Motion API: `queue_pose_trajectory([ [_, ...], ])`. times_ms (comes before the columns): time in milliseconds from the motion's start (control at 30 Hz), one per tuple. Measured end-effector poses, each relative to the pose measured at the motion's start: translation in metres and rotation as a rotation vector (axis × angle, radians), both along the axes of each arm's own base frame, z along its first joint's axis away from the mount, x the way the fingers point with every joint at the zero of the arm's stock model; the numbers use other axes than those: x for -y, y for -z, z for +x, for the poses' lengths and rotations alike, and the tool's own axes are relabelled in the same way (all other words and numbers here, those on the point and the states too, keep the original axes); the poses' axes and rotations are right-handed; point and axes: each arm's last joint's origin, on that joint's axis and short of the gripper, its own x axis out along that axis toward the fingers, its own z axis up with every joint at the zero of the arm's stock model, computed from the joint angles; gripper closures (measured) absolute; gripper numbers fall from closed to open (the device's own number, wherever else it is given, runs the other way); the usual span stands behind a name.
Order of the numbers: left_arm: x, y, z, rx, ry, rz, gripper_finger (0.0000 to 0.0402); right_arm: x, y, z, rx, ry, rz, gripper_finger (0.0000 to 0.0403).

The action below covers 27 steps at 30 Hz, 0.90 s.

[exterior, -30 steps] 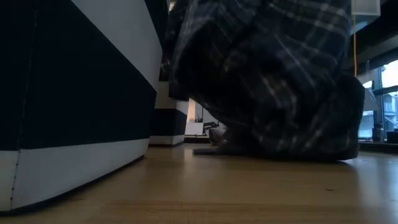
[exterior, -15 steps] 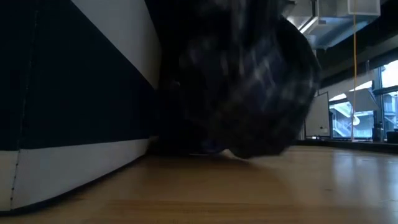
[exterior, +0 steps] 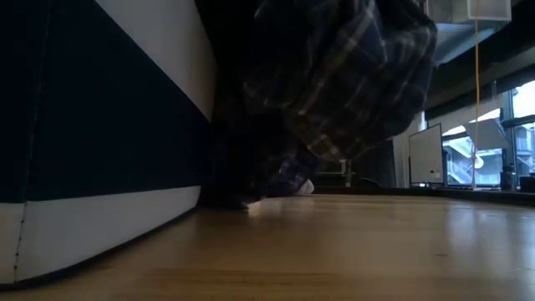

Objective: Sort clothes
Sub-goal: Put the blue checkered long sleeve into the bottom blue laundry organizer

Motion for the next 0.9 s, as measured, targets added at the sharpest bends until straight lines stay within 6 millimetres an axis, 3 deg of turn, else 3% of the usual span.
queue_pose_trajectory([
  [167, -0.009, -0.003, -0.008, 0.032, -0.024, -0.019, 0.0249, -0.008, -0.008, 0.024, 0.014, -0.091, -0.003, 0.0384],
  [267, -0.012, -0.004, -0.01, 0.041, -0.026, -0.031, 0.0249, -0.015, 0.004, 0.034, 0.04, -0.228, 0.029, 0.0384],
  [400, -0.012, -0.004, -0.01, 0.051, -0.041, -0.032, 0.0249, -0.023, 0.035, 0.054, -0.075, -0.321, 0.116, 0.0384],
  [633, 0.0, -0.001, 0.001, 0.025, -0.055, 0.008, 0.0249, -0.045, 0.109, 0.095, -0.317, -0.376, 0.166, 0.0365],
  [900, 0.027, 0.011, 0.026, -0.052, -0.058, 0.087, 0.0249, -0.054, 0.157, 0.11, -0.52, -0.343, 0.192, 0.032],
])
